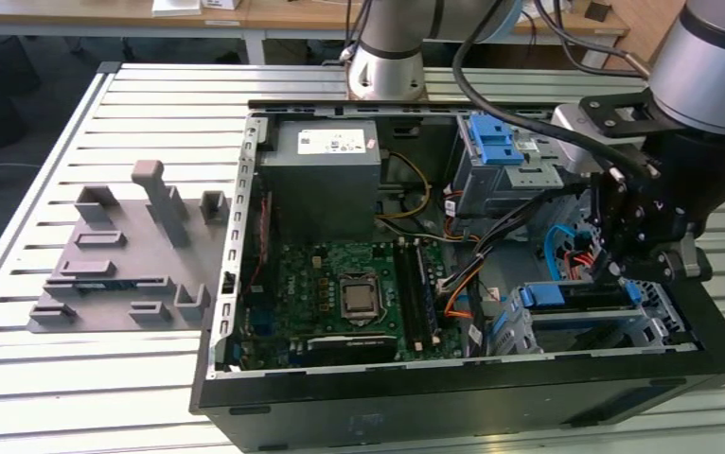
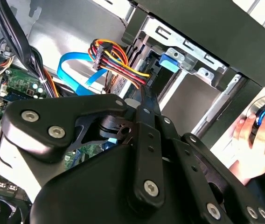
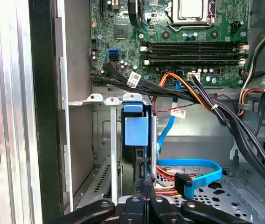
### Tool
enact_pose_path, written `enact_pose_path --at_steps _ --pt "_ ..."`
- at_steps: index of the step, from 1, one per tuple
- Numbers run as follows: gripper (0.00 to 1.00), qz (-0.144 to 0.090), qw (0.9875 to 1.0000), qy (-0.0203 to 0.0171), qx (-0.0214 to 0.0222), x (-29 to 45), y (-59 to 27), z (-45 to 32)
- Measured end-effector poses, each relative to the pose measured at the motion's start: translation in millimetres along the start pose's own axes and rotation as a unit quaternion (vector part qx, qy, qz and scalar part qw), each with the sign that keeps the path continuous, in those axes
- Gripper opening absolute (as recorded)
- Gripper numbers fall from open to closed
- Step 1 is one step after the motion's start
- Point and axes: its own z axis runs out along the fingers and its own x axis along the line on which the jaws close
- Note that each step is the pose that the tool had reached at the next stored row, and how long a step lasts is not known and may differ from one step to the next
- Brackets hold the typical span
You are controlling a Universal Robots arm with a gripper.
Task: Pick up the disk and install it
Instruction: 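Insert the first disk wire, then insert the second disk wire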
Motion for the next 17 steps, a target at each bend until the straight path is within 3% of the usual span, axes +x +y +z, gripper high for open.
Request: enact_pose_path --at_steps 17 --pt "0.11 0.0 1.0 -0.0004 0.0 0.7 1.1 -9.9"
